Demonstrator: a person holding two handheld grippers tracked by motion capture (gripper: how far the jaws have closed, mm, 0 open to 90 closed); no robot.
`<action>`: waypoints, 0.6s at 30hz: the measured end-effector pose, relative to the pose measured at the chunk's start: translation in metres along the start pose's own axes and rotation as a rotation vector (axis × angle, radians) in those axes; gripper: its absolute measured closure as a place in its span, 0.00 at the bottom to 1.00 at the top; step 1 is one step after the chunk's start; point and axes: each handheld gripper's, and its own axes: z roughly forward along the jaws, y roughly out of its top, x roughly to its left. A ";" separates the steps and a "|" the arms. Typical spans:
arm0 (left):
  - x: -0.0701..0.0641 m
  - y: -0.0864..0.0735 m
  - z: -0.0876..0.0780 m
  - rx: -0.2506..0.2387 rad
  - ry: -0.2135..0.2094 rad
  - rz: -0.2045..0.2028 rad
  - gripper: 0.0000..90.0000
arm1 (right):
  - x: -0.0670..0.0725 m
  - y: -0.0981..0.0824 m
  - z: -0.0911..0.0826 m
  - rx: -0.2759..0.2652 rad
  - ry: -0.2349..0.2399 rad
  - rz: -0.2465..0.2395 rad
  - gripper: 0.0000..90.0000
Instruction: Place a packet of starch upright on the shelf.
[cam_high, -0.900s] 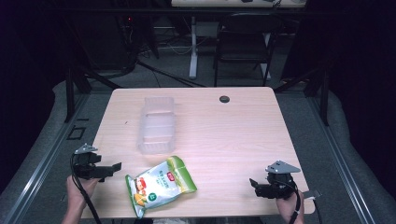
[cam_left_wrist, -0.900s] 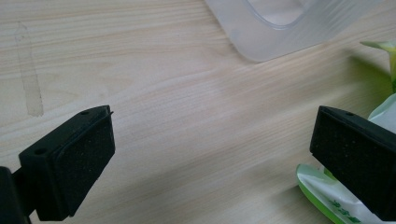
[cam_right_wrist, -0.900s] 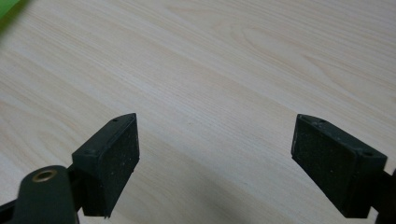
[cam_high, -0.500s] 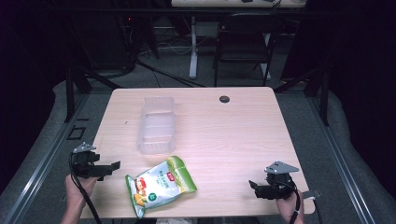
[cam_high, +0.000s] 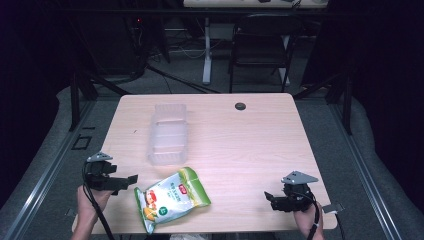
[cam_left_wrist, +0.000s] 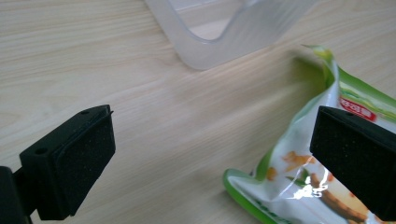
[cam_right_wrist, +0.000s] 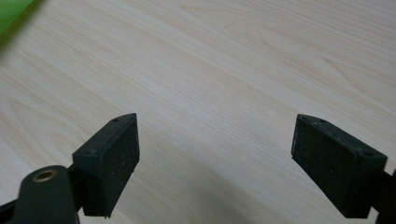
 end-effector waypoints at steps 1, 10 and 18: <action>-0.002 0.001 0.001 0.002 0.001 0.005 0.00 | 0.000 0.001 -0.001 0.007 0.000 -0.007 0.16; -0.024 0.014 0.012 0.018 -0.067 0.060 0.00 | 0.003 0.005 0.002 0.004 0.014 0.002 0.16; -0.042 0.023 0.028 0.070 -0.093 0.112 0.02 | 0.002 0.005 0.002 0.004 0.023 0.005 0.16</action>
